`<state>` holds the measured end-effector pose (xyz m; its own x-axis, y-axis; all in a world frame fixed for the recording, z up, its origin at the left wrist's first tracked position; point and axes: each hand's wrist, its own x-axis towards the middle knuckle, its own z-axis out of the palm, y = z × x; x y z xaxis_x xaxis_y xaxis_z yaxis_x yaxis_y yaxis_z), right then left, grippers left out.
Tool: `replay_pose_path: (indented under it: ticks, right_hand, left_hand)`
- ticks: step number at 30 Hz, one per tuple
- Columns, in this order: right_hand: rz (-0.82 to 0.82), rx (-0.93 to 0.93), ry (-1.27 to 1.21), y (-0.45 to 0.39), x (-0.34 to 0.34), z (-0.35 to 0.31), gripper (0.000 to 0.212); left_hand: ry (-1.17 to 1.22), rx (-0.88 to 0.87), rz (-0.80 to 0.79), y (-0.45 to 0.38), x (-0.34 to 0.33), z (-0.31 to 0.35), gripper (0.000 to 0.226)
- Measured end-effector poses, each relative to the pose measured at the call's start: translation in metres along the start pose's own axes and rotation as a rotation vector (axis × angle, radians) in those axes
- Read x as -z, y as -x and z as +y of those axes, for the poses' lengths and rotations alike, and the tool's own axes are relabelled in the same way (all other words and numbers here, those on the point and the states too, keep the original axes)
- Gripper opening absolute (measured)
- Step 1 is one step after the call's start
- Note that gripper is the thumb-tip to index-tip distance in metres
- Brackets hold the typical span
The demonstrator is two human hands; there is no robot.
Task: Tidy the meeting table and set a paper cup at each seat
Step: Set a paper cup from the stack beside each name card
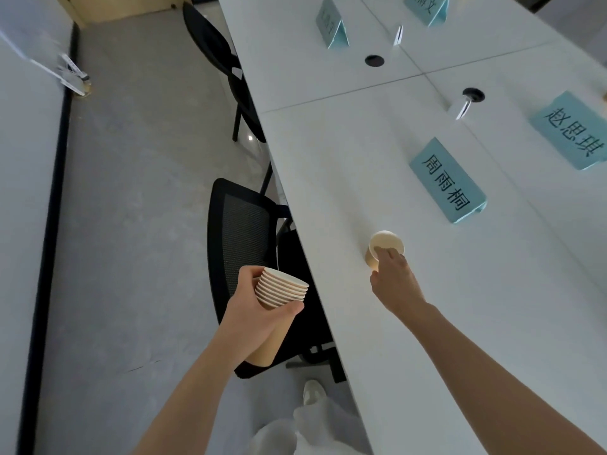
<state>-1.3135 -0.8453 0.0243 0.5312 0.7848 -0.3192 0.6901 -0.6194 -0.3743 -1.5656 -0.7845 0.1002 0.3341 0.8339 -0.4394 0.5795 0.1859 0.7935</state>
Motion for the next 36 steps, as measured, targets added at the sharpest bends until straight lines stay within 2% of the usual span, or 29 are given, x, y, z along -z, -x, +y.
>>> replay_pose_path:
  ticks: [4,5,8,13,16,20,27,36]
  right_hand:
    - [0.154,0.128,-0.016,0.018,0.003,-0.025,0.043]
    - [0.122,0.164,-0.099,0.024,0.005,-0.036,0.038]
    - [-0.139,0.275,-0.368,0.04,0.014,-0.078,0.027]
    - [-0.395,0.426,-0.445,0.053,0.009,-0.164,0.027]
    - [-0.42,0.381,-0.419,0.049,-0.007,-0.206,0.031]
    - [-0.395,0.281,-0.434,0.041,-0.031,-0.269,0.026]
    - [-0.365,0.226,-0.456,0.022,-0.063,-0.375,0.021]
    - [-0.241,0.132,-0.582,-0.022,-0.063,-0.427,0.014]
  left_hand:
    - [0.01,-0.006,0.005,-0.01,0.015,-0.005,0.066]
    - [0.006,-0.007,0.003,-0.012,0.019,-0.007,0.066]
    - [-0.035,-0.01,-0.012,-0.019,0.029,-0.017,0.064]
    - [-0.091,-0.072,-0.069,-0.034,0.068,-0.038,0.067]
    - [-0.135,-0.133,-0.123,-0.048,0.105,-0.051,0.071]
    - [-0.154,-0.167,-0.196,-0.074,0.169,-0.073,0.076]
    - [-0.153,-0.172,-0.175,-0.116,0.267,-0.099,0.072]
    - [-0.202,-0.276,-0.204,-0.176,0.323,-0.091,0.074]
